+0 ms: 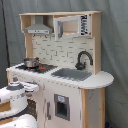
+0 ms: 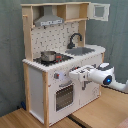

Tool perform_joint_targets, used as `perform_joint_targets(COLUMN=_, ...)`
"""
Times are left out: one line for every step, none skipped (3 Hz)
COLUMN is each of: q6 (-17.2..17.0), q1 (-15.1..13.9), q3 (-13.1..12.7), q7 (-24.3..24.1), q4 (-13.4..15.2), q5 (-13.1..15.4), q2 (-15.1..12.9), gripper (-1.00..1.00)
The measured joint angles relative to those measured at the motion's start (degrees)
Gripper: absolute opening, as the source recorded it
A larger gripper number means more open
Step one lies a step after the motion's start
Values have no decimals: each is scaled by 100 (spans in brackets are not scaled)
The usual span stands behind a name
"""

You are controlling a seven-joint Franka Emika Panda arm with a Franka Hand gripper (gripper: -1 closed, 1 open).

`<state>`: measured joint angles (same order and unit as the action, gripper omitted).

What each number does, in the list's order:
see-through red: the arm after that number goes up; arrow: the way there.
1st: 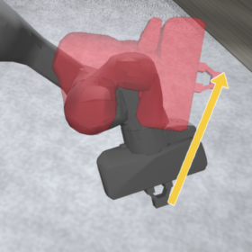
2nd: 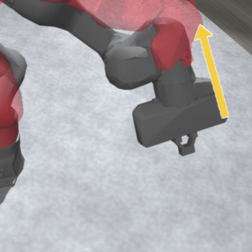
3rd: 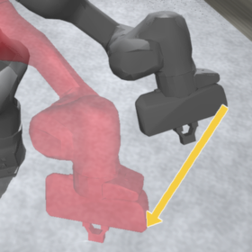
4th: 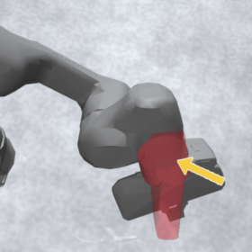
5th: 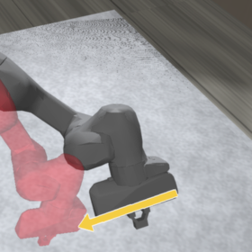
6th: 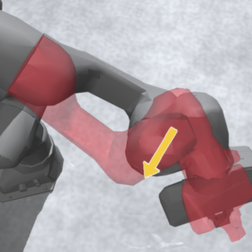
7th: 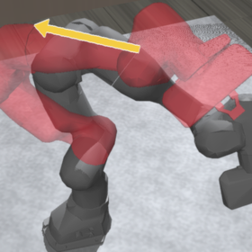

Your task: Play with the kitchen

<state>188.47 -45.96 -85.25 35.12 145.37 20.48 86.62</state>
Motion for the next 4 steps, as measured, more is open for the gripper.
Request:
perform_joint_targets(q6=14, q1=88, q3=1, q7=-928, q4=-50, q5=-38, q2=-94, gripper=100)
perform_joint_targets(q6=-481, q1=443, q3=1, q7=-1066, q4=-47, q5=-38, q2=-98, gripper=100)
perform_joint_targets(q6=-1049, q1=780, q3=1, q7=-1066, q4=-35, q5=-38, q2=-144, gripper=100)
perform_joint_targets(q6=-1595, q1=1061, q3=1, q7=-1066, q4=-31, q5=-38, q2=-176, gripper=100)
